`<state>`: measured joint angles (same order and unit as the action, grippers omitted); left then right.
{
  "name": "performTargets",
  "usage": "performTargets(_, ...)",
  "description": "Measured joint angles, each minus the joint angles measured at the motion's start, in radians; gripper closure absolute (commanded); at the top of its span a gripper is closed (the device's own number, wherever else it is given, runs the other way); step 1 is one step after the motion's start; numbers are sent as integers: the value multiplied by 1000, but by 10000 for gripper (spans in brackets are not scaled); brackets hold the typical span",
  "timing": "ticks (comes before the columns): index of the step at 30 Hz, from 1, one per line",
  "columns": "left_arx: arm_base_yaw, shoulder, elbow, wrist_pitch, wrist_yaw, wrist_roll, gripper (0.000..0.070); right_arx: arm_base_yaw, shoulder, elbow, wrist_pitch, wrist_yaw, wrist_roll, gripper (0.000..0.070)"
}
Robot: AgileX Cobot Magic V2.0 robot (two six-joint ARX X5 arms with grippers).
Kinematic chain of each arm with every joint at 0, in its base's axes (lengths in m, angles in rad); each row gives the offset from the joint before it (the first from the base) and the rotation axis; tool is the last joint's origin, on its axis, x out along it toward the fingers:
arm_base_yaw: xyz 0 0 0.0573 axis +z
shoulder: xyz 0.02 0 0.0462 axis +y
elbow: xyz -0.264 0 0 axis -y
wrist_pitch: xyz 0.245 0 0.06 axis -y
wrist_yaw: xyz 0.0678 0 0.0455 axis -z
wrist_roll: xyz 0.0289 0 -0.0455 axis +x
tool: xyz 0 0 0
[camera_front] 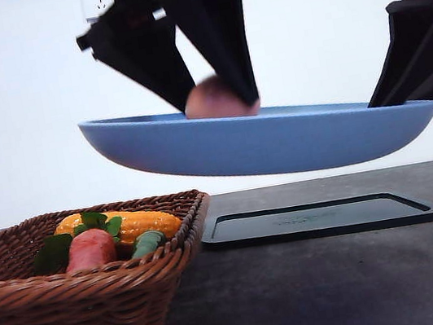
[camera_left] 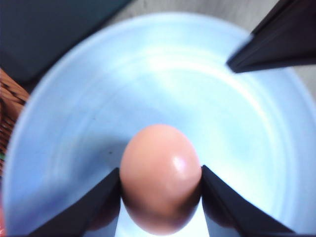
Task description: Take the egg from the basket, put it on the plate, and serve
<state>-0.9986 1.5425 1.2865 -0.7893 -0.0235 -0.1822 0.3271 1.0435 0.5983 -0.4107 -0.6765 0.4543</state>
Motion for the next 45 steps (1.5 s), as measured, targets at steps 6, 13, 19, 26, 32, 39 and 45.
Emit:
performTargets(6,-1,19,0,0,0,6,378,0,1,0,-2,9,0,700)
performTargets(13,-6,19,0,-8,0,-1,285,0,1,0,-15,7,0,700)
performTargets(19,-6,-37,0,-33,0,-15,290,-12,16,2,-36,13,-1,700)
performTargets(26,34,-230,0,-77,-117,-16,290,-109,142,93,-67,18,-44,700)
performTargets(32,80,-436,0,-107,-271,-16,290,-195,323,261,-132,37,-145,700)
performTargets(39,147,-636,0,-168,-393,-16,291,-260,570,461,-118,42,-200,700)
performTargets(45,157,-732,0,-200,-450,-17,291,-286,765,617,-114,47,-214,700)
